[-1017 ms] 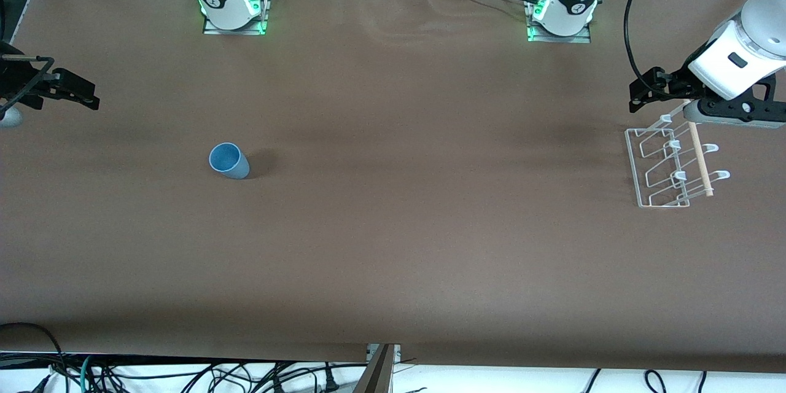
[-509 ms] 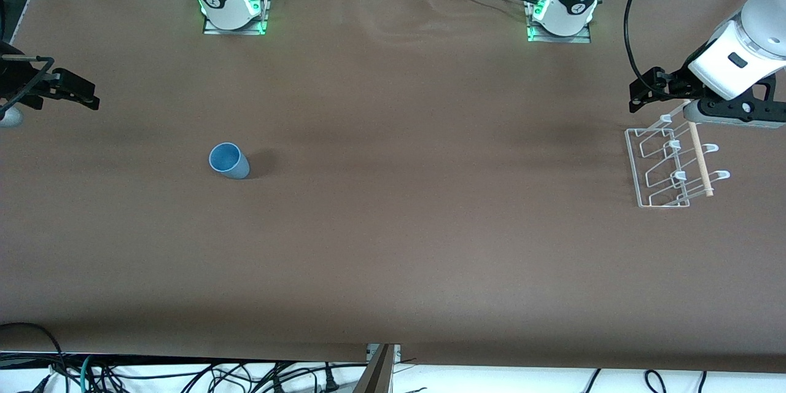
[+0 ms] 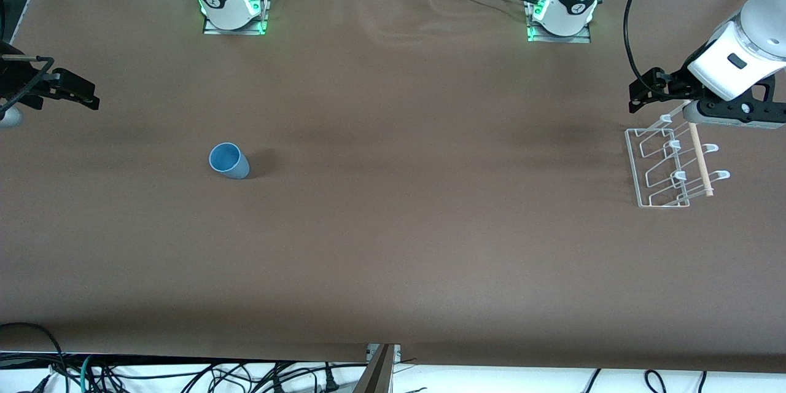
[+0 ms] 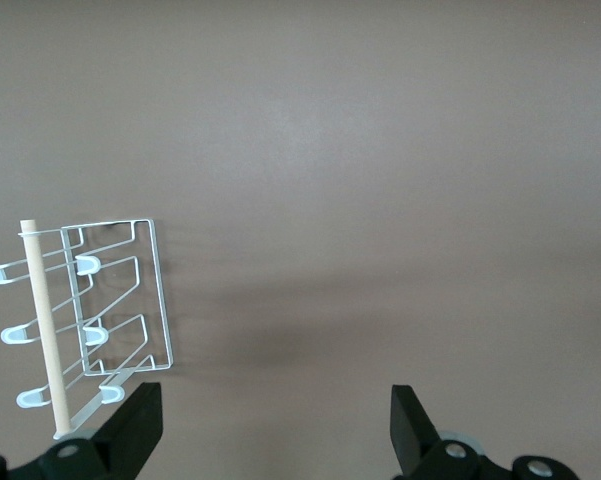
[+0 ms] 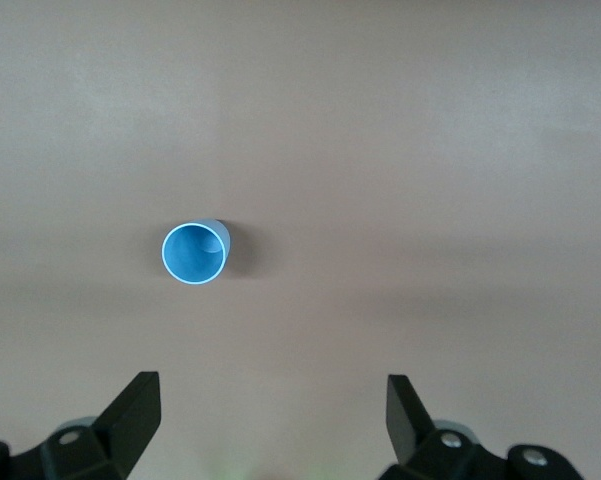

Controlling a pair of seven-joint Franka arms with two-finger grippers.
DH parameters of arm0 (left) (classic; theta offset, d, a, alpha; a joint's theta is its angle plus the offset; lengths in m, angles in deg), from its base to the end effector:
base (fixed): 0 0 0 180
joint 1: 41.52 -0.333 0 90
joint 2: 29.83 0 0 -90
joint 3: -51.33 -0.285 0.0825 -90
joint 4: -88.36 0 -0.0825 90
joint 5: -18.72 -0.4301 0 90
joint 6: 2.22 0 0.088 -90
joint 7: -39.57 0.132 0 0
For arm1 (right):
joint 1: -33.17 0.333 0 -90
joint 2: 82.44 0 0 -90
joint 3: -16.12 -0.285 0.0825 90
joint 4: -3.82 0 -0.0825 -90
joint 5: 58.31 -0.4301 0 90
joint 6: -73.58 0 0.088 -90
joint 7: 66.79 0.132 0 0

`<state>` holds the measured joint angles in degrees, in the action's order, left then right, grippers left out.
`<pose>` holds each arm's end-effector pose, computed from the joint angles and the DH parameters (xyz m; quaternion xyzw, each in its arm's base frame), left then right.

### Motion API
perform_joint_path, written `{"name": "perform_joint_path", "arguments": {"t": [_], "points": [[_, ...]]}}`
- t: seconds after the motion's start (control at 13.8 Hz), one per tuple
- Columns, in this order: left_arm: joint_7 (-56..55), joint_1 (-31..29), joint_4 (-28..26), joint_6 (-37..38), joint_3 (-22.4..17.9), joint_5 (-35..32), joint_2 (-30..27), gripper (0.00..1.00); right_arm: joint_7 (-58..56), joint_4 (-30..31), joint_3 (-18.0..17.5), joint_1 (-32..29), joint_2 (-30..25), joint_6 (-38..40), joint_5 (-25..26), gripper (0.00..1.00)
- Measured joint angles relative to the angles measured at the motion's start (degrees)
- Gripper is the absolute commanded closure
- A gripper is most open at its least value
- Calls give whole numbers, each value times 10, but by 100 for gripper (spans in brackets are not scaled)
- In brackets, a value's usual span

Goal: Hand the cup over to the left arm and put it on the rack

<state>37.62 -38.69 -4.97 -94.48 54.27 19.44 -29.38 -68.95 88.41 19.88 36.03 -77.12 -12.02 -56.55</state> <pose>0.6006 -0.0622 0.5370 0.9993 -0.0330 -0.0137 0.0056 0.6162 -0.0124 0.5543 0.9991 0.0104 -0.0380 0.0174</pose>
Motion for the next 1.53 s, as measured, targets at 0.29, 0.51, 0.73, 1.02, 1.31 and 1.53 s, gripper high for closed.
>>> {"name": "perform_joint_path", "arguments": {"t": [0.29, 0.51, 0.73, 1.02, 1.31, 1.53], "points": [[0, 0, 0, 0, 0, 0, 0, 0, 0, 0, 0, 0, 0, 0, 0, 0], [0, 0, 0, 0, 0, 0, 0, 0, 0, 0, 0, -2, 1, 0, 0, 0], [0, 0, 0, 0, 1, 0, 0, 0, 0, 1, -1, -2, 22, -9, -2, 0], [1, 0, 0, 0, 4, 0, 0, 0, 0, 33, -9, -2, 55, -69, -3, 0], [1, 1, 0, 0, 7, 0, 0, 0, 1, 78, -35, -3, 64, -124, -4, 0], [1, 1, 0, 0, 8, 0, 0, 0, 8, 102, -64, -2, 64, -146, -6, 0]]}}
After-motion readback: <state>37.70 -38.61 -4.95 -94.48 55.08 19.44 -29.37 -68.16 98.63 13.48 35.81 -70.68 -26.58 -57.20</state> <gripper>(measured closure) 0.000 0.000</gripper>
